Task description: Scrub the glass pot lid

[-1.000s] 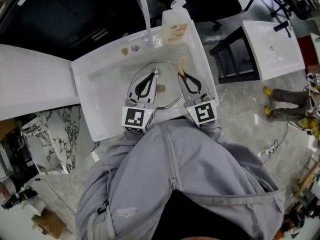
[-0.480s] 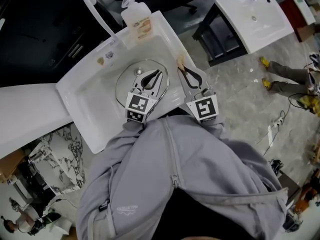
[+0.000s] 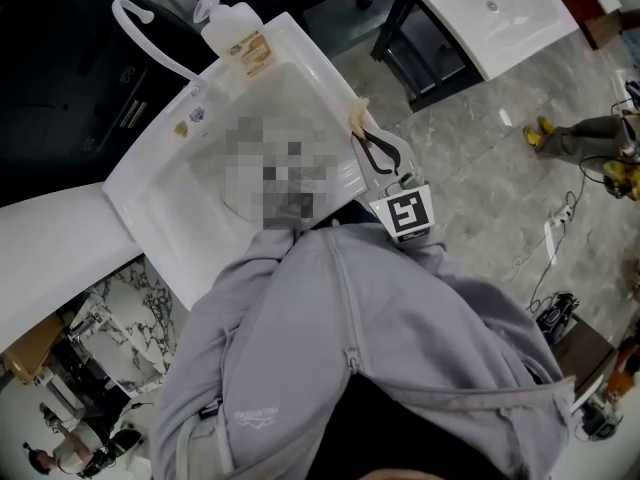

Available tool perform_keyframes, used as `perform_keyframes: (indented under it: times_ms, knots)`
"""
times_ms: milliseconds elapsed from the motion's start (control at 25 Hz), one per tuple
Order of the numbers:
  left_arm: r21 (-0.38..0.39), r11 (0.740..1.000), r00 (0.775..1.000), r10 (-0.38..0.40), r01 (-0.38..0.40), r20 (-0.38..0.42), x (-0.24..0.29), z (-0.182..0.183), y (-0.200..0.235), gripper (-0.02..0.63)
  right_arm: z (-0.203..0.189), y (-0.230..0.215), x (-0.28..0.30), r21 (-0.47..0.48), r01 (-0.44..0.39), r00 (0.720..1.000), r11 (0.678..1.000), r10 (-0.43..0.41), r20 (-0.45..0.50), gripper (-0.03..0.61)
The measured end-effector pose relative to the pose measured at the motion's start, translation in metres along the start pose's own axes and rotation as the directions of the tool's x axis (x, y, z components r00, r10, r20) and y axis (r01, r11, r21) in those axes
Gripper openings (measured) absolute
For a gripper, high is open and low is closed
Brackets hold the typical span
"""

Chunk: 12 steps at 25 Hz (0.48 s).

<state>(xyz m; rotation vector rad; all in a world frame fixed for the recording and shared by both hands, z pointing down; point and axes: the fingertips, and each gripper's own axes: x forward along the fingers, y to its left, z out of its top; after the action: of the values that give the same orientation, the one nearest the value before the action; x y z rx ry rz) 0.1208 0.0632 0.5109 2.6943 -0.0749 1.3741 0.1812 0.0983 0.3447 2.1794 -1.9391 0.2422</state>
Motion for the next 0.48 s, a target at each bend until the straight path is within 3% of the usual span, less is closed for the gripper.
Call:
perform_keyframes:
  times_ms: [360,480]
  knots:
    - [-0.009,0.998,0.981,0.064,-0.066,-0.184,0.032,-0.018,-0.005,0.293,-0.004,-0.005,-0.001,0.027,0.0,1.0,1.0,0.0,0.005,0.029]
    - [-0.007,0.998,0.974,0.054,-0.057,-0.221,0.035,-0.024,-0.002,0.291,-0.004,-0.007,0.001,0.029,-0.008,1.0,1.0,0.008,0.012,0.029]
